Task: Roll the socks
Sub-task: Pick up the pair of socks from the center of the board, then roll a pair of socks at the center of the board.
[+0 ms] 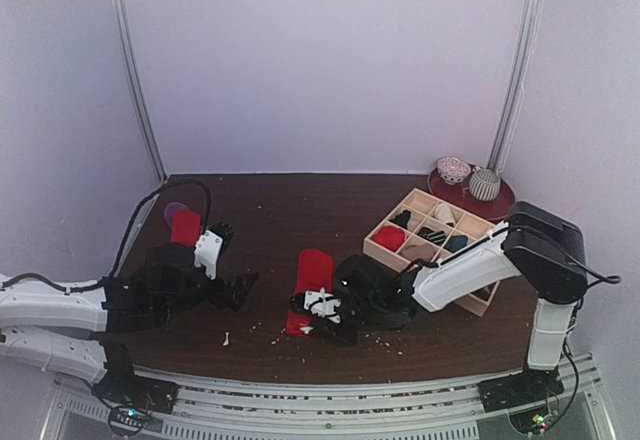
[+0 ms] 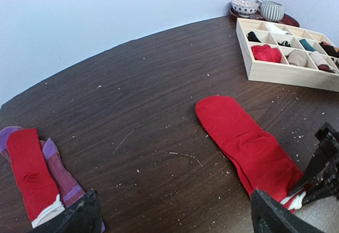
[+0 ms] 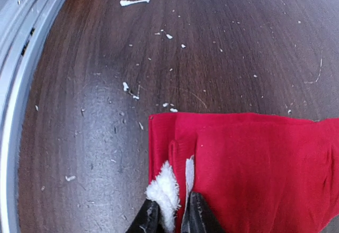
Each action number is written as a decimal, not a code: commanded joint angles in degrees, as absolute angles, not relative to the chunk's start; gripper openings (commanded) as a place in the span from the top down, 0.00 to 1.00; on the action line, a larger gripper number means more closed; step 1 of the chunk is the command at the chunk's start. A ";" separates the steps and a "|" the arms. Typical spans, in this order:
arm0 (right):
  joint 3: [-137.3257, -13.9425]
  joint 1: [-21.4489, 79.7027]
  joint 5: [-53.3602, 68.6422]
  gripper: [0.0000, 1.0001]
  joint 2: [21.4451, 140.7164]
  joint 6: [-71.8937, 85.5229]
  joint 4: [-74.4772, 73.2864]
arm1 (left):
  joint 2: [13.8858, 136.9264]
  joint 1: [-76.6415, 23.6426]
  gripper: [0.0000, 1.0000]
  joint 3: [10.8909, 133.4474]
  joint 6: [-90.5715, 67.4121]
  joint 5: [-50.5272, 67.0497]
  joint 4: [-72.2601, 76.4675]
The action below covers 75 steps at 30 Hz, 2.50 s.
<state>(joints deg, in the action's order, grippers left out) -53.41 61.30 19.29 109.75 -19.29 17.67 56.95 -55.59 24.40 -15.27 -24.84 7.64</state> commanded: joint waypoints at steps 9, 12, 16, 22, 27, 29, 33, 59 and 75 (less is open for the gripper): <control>-54.60 55.06 54.49 0.87 119.21 12.79 7.60 | 64.16 -56.07 0.13 15.48 -0.65 1.20 31.37; -54.70 53.87 55.87 0.87 119.93 18.37 6.51 | 68.66 -57.58 0.13 15.87 3.12 3.06 35.20; -53.61 51.61 56.90 0.86 119.89 23.35 7.69 | 75.90 -59.06 0.13 18.19 5.08 6.57 37.73; -54.76 50.51 56.54 0.86 121.88 24.00 5.39 | 84.26 -61.71 0.12 19.67 5.76 9.39 43.22; -56.09 49.48 56.57 0.86 123.05 23.07 3.24 | 87.47 -64.17 0.12 21.76 6.52 10.84 44.29; -56.59 49.13 56.58 0.86 123.32 22.82 2.53 | 89.26 -64.72 0.13 22.69 6.65 11.21 44.21; -56.90 48.60 57.31 0.87 123.64 22.99 2.34 | 93.07 -64.86 0.30 24.17 6.29 14.03 43.12; -54.90 47.60 60.26 0.79 119.10 21.04 5.94 | 101.33 -64.79 1.00 26.62 -3.90 9.33 39.07; -35.76 60.71 22.71 0.68 91.37 -13.42 27.24 | 99.78 -58.62 1.00 30.63 -25.74 23.75 13.32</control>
<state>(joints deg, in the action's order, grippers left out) -35.35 53.12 38.76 91.11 5.80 27.27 97.19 -59.94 30.96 -20.29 18.72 24.95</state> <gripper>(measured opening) 0.313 0.020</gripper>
